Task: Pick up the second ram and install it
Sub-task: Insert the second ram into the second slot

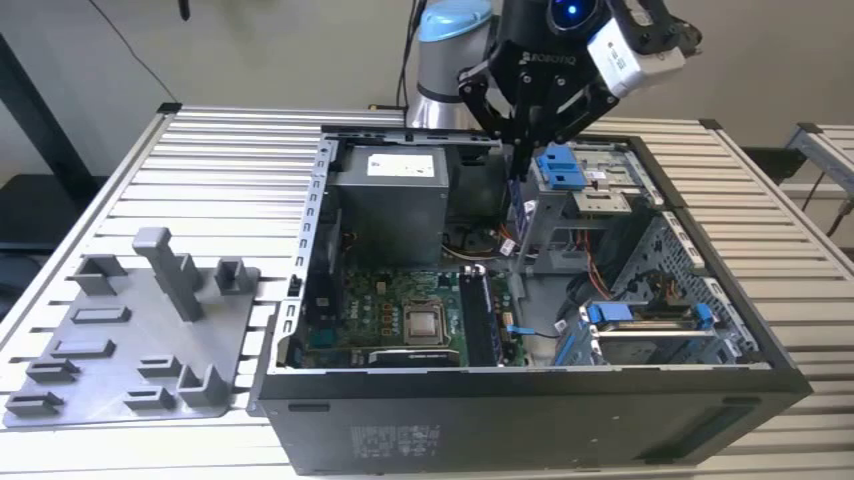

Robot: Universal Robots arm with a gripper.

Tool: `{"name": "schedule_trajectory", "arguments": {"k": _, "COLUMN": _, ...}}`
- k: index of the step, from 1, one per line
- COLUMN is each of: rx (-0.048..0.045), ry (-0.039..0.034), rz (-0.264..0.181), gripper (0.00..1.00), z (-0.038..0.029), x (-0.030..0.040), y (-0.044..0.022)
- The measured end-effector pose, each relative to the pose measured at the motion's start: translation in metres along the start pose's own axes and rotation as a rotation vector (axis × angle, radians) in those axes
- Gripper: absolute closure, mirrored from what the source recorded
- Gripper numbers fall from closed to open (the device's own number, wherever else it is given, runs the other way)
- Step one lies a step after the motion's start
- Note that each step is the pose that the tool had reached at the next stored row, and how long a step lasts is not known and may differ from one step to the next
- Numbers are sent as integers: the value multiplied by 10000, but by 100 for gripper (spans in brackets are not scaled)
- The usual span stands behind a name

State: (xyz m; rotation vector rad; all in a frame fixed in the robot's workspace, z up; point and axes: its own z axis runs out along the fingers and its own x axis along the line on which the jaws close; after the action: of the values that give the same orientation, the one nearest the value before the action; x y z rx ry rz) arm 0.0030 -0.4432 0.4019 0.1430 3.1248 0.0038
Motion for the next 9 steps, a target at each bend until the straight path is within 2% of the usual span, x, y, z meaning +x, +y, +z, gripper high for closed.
{"name": "schedule_trajectory", "arguments": {"k": 9, "rx": 40, "ry": -2, "rz": -1, "gripper": 87, "z": 74, "x": -66, "y": 5}}
